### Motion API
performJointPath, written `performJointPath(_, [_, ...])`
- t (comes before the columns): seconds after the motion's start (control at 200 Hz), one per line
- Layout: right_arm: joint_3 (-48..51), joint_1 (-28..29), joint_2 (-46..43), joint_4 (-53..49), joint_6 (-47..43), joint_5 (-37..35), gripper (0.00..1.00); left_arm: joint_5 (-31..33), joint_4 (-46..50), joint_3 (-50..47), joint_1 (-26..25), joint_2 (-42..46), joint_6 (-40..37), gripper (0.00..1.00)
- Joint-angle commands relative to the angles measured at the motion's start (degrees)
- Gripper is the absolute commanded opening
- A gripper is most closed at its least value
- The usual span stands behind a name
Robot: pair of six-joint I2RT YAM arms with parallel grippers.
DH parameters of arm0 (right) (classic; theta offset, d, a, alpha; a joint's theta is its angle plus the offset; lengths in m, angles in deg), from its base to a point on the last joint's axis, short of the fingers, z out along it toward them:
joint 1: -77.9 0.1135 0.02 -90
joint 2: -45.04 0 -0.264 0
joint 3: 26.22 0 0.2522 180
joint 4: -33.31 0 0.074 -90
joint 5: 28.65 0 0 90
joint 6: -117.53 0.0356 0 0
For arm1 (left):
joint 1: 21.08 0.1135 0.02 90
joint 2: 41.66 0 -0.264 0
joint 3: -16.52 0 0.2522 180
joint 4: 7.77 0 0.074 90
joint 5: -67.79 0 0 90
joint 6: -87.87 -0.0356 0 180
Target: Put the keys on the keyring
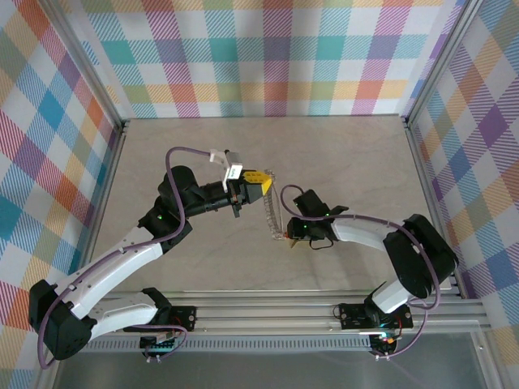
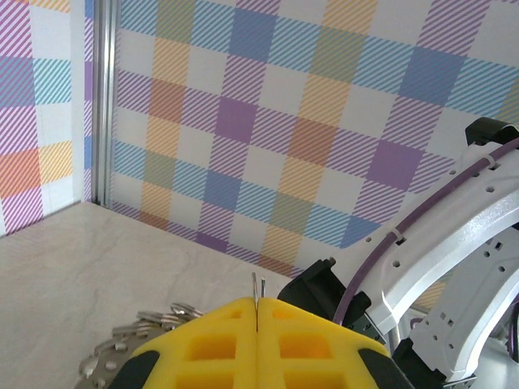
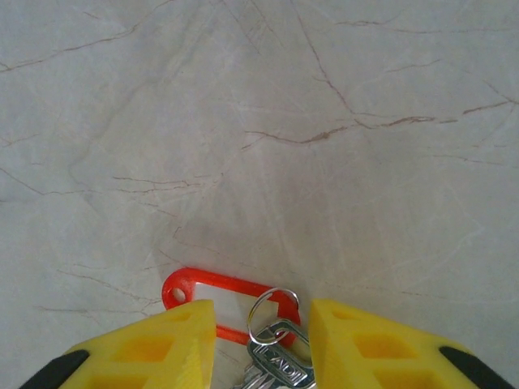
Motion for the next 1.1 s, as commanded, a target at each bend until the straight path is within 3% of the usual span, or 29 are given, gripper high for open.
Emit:
performJointPath(0.0, [-1.81,0.74,0.72,-2.7,-1.45,-2.09,0.33,0.28,-3.36,-0.14,-0.58,1.08,-0.89,0.0])
performJointPath(0.49, [-1.54,0.96,0.5,-3.52,-2.16,-3.82,0.14,0.2,-3.71,0.1,-0.66,0.39,-0.72,0.0])
performJointPath(0.7, [-1.58,0.96,0.45,-3.32,-2.25,-3.85,0.11,0.08,-3.71,0.16,-0.66,0.28,-0.81,0.0])
performJointPath(0.87, [-1.66,0.96,0.04,-3.6,-2.21,-3.7,0.0,0.11,-3.71,0.2,-0.66,0.21,-0.86,0.0])
performJointPath(1.095, [-1.92,-0.21,-9.44,-5.23,-4.14,-2.93,0.0,-0.07,-3.54,0.29,-0.65,0.29,-0.88,0.0])
